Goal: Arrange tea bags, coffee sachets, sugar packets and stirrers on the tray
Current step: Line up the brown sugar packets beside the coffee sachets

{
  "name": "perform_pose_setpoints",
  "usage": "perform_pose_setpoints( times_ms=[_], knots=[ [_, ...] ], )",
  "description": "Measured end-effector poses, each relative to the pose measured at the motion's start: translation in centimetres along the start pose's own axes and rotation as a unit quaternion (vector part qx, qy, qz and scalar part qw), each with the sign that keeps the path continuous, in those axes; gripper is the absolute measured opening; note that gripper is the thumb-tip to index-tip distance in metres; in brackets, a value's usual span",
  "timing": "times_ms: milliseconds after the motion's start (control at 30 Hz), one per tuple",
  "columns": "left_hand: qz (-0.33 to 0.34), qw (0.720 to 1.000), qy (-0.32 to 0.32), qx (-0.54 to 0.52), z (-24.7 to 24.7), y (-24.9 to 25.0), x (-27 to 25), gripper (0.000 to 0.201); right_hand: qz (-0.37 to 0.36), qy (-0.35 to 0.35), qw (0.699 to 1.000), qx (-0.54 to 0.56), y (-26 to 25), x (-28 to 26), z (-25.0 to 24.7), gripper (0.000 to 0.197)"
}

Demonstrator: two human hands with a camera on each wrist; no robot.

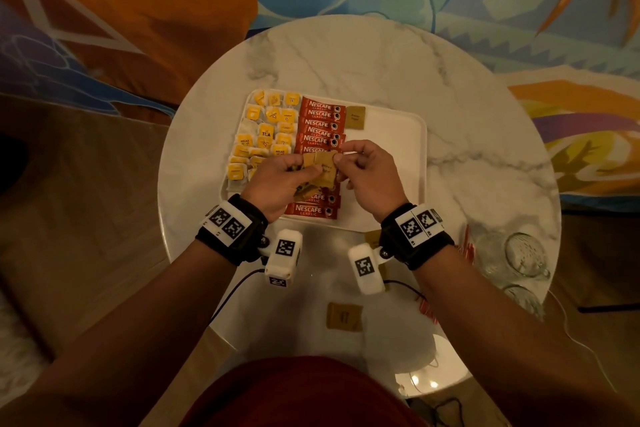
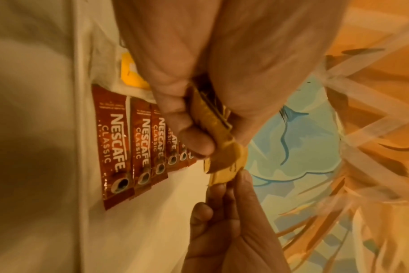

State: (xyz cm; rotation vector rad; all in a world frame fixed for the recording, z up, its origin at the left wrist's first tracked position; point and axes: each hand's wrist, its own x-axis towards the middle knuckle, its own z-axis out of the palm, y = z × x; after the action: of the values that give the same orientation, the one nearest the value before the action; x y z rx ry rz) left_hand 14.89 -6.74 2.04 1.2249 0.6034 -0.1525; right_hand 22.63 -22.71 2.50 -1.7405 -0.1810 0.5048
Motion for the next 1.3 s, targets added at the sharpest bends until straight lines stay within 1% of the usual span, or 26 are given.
perform_pose_setpoints(
  times_ms=[67,167,233,300,400,467,533,600,733,833,1000,1100,1167,1300],
  knots=[
    [0.002,1.000,0.018,-0.014,0.2,0.2,0.2,0.017,-0.001,0.014,1.000,0.001,0.0,0.0,-0.2,0.014],
    [0.001,0.999,0.044,-0.030,0.7,0.6,0.5,0.012,-0.007,0.000,0.999,-0.033,0.3,-0.1,-0.3,0.010],
    [-0.003,0.999,0.047,-0.028,0.9,0.8,0.7,0.007,-0.011,-0.005,0.999,-0.052,0.7,-0.1,-0.3,0.007],
    [-0.005,0.999,0.035,-0.025,1.2,0.9,1.1,0.010,-0.009,0.002,0.998,-0.059,0.8,0.1,-0.5,0.007],
    [-0.009,0.999,0.035,-0.010,1.4,1.0,1.4,0.013,0.012,0.036,0.998,-0.052,0.3,1.2,-1.5,0.008],
    [-0.004,0.999,0.043,0.010,1.4,1.2,1.6,0.013,0.023,0.078,0.993,-0.083,-0.1,3.1,-2.8,0.013],
    [0.009,0.998,0.046,0.044,1.5,1.5,1.8,0.009,0.015,0.128,0.983,-0.133,-0.3,5.6,-4.2,0.017],
    [0.024,0.997,0.051,0.062,1.5,1.8,1.9,0.006,0.020,0.157,0.968,-0.194,-0.4,7.9,-5.4,0.015],
    [0.020,0.997,0.056,0.057,1.5,2.2,2.4,0.015,0.061,0.145,0.933,-0.324,0.3,10.9,-6.6,0.024],
    [0.009,0.997,0.065,0.050,1.5,2.3,2.5,0.007,0.073,0.124,0.913,-0.381,0.8,11.8,-6.6,0.027],
    [0.002,0.997,0.060,0.047,1.4,2.4,2.5,0.006,0.089,0.129,0.903,-0.399,1.1,12.6,-6.4,0.029],
    [0.001,0.997,0.056,0.053,1.4,2.4,2.6,0.012,0.091,0.135,0.901,-0.402,1.3,12.8,-6.1,0.029],
    [0.004,0.996,0.054,0.066,1.4,2.4,2.7,0.020,0.092,0.135,0.902,-0.399,1.4,12.8,-6.1,0.029],
    [0.015,0.995,0.044,0.089,1.4,2.4,2.9,0.020,0.080,0.156,0.913,-0.368,1.2,12.0,-5.8,0.029]
  ],
)
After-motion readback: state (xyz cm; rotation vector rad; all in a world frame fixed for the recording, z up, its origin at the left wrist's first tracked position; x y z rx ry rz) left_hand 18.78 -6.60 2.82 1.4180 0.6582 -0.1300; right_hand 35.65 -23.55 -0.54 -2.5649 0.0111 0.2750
